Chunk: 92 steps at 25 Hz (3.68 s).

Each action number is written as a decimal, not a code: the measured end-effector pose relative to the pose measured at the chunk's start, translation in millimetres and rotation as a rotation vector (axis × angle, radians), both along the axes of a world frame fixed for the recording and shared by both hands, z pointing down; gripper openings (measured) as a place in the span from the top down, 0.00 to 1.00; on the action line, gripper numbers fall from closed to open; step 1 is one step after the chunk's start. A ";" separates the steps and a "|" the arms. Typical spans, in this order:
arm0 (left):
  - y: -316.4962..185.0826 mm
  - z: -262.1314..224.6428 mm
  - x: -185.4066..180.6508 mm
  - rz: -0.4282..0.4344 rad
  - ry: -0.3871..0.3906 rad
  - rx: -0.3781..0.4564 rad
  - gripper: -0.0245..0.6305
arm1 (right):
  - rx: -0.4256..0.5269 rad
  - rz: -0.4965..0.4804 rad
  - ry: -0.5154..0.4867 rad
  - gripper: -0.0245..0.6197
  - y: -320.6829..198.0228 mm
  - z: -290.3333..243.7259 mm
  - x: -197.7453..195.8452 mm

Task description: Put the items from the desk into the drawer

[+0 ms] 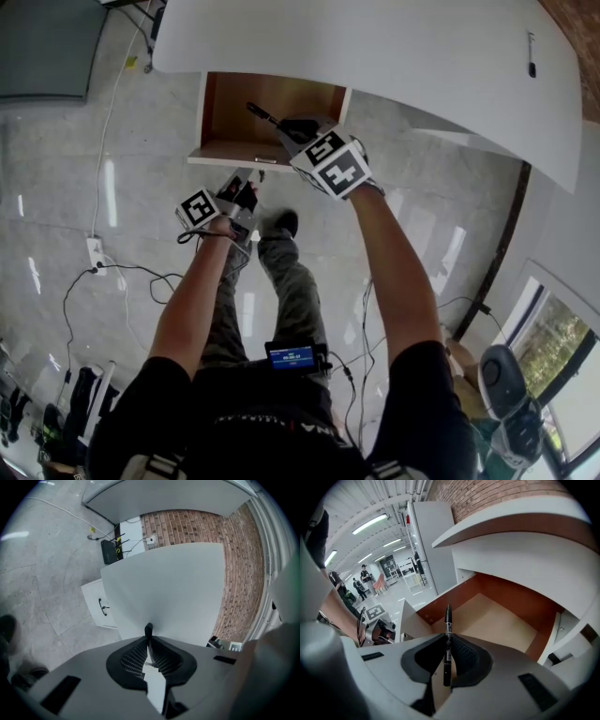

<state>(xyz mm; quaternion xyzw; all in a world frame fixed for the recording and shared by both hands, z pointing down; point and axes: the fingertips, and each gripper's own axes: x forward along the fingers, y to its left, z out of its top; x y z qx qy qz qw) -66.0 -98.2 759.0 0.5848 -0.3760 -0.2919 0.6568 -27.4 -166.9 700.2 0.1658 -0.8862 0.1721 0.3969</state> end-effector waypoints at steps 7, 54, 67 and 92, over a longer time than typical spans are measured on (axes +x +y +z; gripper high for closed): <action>0.0 6.7 1.1 0.010 0.008 -0.002 0.91 | -0.026 -0.083 0.060 0.89 -4.3 25.3 -5.4; 3.5 13.0 -2.2 -0.011 0.041 0.000 0.91 | 0.012 -0.270 0.314 0.89 -10.7 124.6 -26.9; 0.9 1.9 -1.7 -0.021 0.048 -0.005 0.91 | 0.120 -0.263 0.233 0.91 -18.4 74.5 -29.1; -4.3 -25.5 3.1 0.036 -0.018 -0.031 0.91 | 0.221 0.062 -0.068 0.94 18.2 -92.3 38.8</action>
